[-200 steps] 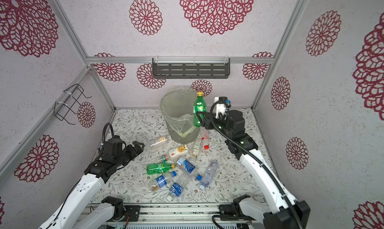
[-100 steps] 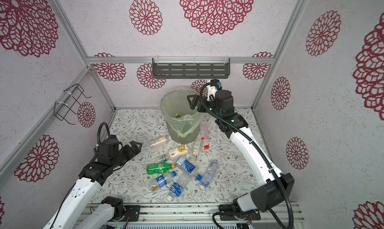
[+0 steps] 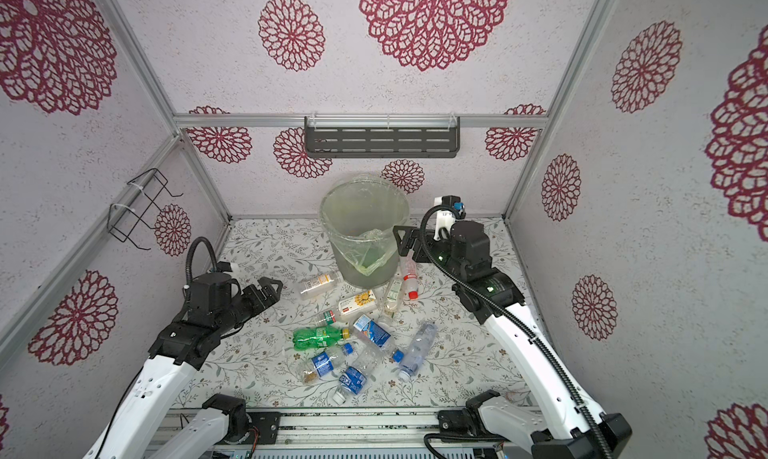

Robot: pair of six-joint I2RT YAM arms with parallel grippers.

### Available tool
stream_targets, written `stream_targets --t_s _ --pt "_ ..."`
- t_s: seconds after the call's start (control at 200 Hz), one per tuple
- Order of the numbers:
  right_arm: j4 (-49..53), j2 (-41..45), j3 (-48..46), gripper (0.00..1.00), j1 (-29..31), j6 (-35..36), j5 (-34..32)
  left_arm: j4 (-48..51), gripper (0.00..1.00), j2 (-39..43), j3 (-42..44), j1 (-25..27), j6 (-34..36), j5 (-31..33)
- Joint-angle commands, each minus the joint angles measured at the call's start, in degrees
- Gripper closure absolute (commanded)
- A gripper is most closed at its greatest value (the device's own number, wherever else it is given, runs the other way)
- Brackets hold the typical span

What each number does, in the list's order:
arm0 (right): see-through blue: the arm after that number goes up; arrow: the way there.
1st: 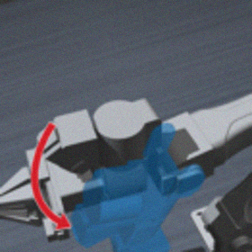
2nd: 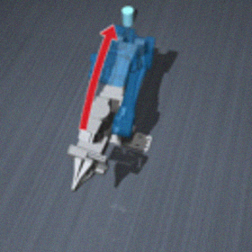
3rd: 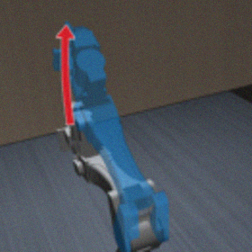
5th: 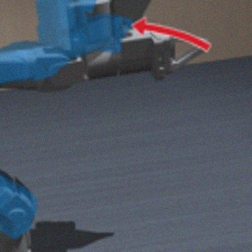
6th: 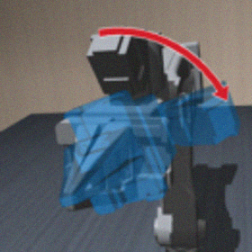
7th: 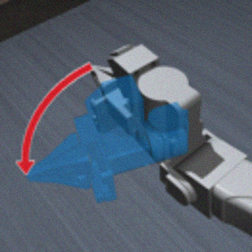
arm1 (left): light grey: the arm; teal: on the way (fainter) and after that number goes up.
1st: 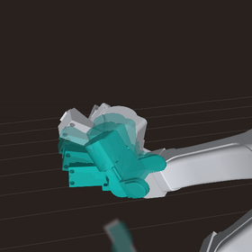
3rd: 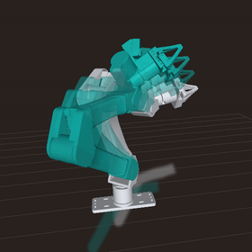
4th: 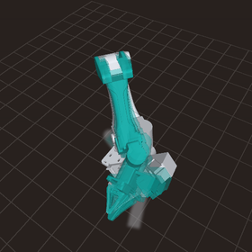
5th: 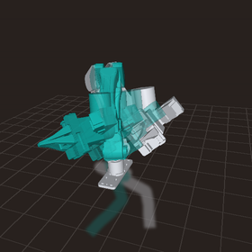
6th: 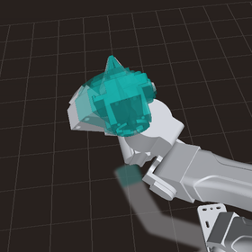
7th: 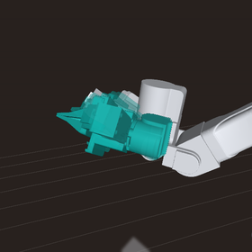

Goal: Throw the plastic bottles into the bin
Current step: 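Withdraw the empty right gripper from the bin toward the pile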

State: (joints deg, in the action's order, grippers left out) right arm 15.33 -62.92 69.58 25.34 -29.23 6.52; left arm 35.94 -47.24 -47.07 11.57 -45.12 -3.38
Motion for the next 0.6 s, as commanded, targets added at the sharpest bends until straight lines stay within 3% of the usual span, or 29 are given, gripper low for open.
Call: stream_targets --t_s 0.0,0.595 --pt "0.1 2.62 -2.23 0.01 0.23 -1.02 -3.24 1.76 0.03 0.4 -0.53 -0.41 1.96 -0.13" --pt "0.76 11.01 -17.32 0.01 0.18 -6.37 -9.56 1.5 0.03 2.33 3.12 -0.41 1.19 -3.78"
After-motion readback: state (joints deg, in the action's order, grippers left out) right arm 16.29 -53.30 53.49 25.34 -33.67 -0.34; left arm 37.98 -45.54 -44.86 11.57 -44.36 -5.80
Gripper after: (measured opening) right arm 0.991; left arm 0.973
